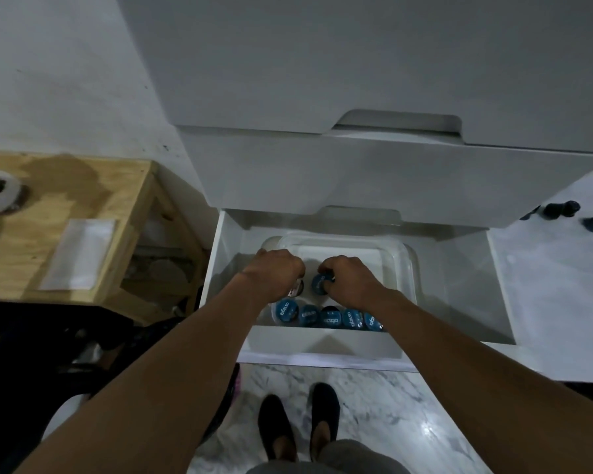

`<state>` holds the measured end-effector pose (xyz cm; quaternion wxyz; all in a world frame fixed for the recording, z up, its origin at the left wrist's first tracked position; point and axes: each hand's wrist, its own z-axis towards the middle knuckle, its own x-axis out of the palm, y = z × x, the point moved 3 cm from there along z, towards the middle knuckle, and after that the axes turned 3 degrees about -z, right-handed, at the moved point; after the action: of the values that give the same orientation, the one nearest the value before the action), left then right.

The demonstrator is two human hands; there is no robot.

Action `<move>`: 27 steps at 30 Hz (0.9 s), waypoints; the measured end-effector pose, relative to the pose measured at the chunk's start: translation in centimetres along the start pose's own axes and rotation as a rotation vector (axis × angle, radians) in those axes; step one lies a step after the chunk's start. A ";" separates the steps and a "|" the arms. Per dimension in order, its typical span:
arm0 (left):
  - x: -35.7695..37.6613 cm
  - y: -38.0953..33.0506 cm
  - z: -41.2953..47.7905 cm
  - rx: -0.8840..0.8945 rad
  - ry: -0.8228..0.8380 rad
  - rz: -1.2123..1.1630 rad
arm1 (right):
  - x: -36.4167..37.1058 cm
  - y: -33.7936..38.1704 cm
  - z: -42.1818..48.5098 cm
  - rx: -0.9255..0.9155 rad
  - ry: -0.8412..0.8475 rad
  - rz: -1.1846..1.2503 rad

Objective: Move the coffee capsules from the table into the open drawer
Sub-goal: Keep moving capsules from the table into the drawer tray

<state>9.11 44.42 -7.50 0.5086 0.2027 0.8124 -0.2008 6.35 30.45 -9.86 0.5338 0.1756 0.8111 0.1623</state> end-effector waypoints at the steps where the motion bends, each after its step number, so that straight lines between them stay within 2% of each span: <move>1: 0.0 -0.1 0.0 -0.003 -0.001 -0.002 | 0.0 0.0 0.0 0.002 0.005 0.004; 8: 0.8 0.2 -0.2 0.065 -0.051 0.057 | 0.8 0.5 0.0 -0.032 0.091 0.019; 23: 1.4 0.2 -1.3 0.063 -0.084 0.073 | 1.6 0.6 -0.1 -0.061 0.117 -0.008; 27: 0.6 0.3 -2.0 0.045 -0.179 0.065 | 1.0 0.4 -0.1 -0.052 0.082 -0.021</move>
<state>7.54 45.75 -7.31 0.5807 0.2217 0.7519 -0.2196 5.94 31.24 -10.51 0.5062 0.1462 0.8297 0.1845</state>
